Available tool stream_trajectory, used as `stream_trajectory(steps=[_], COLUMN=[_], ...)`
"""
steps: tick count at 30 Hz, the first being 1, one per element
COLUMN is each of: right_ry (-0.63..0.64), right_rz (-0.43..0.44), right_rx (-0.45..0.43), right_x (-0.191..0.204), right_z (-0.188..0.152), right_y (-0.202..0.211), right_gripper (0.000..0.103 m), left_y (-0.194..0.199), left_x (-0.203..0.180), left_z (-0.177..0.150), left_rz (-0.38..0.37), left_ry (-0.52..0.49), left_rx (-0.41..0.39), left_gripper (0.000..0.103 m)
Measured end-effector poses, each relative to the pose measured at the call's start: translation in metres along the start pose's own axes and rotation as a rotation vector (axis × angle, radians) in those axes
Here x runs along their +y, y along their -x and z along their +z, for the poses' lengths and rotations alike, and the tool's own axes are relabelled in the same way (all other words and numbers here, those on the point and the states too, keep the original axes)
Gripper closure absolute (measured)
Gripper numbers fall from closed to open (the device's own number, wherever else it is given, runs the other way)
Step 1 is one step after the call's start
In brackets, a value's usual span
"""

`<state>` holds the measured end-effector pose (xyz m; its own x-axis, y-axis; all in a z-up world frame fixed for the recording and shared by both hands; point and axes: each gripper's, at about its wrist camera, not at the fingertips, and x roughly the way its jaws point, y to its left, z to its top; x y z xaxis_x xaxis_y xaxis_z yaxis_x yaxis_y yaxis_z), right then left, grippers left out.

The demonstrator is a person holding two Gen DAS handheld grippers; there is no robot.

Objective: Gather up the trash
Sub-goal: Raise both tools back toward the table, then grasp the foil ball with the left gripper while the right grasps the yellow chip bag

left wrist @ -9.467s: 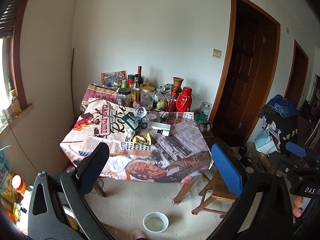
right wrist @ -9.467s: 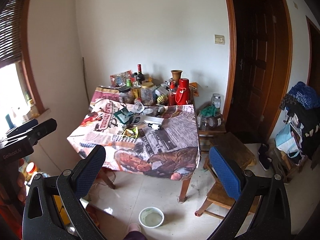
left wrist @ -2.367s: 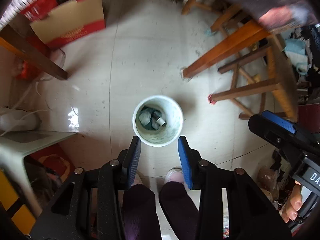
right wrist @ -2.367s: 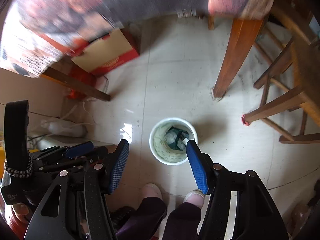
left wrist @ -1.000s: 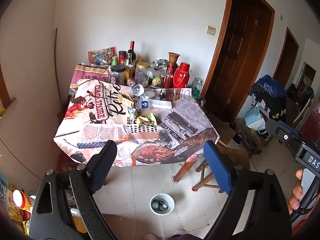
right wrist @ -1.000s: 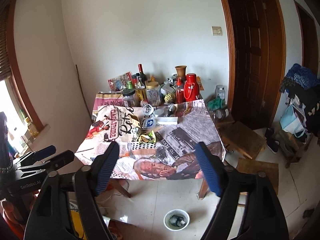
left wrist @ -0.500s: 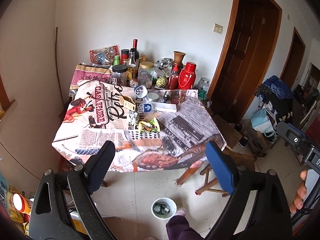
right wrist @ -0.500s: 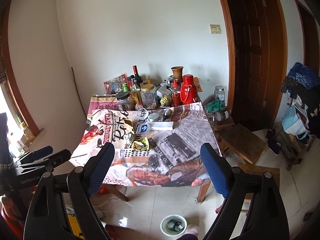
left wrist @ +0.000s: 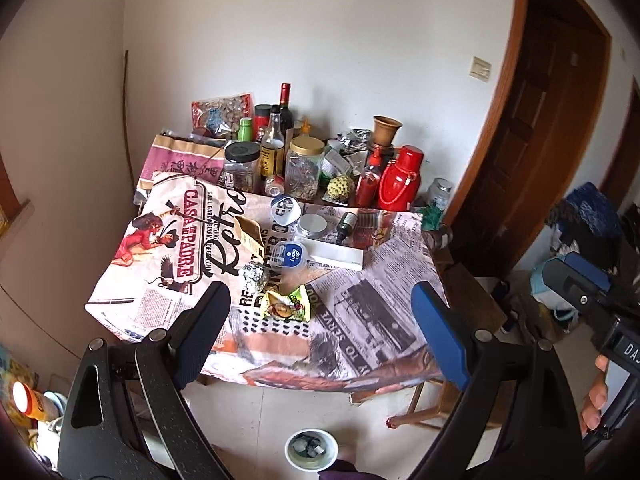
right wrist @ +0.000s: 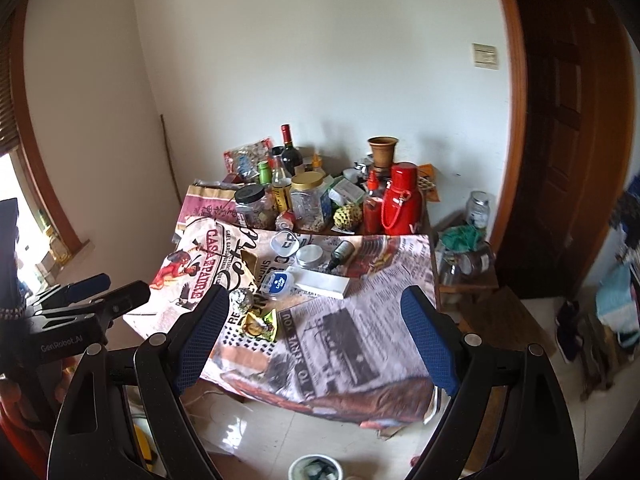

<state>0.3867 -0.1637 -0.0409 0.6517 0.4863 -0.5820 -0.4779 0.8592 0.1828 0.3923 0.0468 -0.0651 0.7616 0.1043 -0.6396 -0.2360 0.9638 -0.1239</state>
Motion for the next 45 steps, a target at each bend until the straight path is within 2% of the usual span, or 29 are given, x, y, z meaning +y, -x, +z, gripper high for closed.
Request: stream_trajectory(steps=[10,17,20,24,30,39,44,45], right_ry=[0.048,0.064,0.032,0.011,-0.006,-0.035,-0.049,-0.043], right_rz=[0.103,0.109,0.092,0.071,0.070,0.038,0.016,0.008], right_rx=[0.109,0.202,0.214,0.282,0.414,0.628,0.662,0.659], right_x=[-0.009,0.012,0.021,0.037,0.064,0.088,0.086,0.086], right_z=[0.016,0.012,0.011,0.008,-0.010,-0.066,-0.083,-0.084], right_y=[-0.064,-0.115,-0.134,-0.169,-0.233,-0.324,-0.342,-0.344], right_gripper=[0.017,0.017,0.017,0.017,0.017,0.017,0.018,0.021], left_y=[-0.038,-0.076,-0.093,-0.123,-0.166,-0.226,-0.253,-0.256], left_x=[0.003,0.041,0.060,0.092,0.135,0.181,0.186,0.185], left_z=[0.019,0.029,0.035,0.048,0.053,0.033,0.019,0.017], left_rz=[0.088,0.103,0.084,0.063,0.055,0.054,0.038,0.033], left_ry=[0.071,0.106,0.112,0.091,0.089,0.112,0.099,0.097], left_rx=[0.031,0.086,0.105,0.155,0.228,0.371,0.436,0.444], left_gripper=[0.011,0.011,0.011,0.011,0.011,0.011,0.011,0.011])
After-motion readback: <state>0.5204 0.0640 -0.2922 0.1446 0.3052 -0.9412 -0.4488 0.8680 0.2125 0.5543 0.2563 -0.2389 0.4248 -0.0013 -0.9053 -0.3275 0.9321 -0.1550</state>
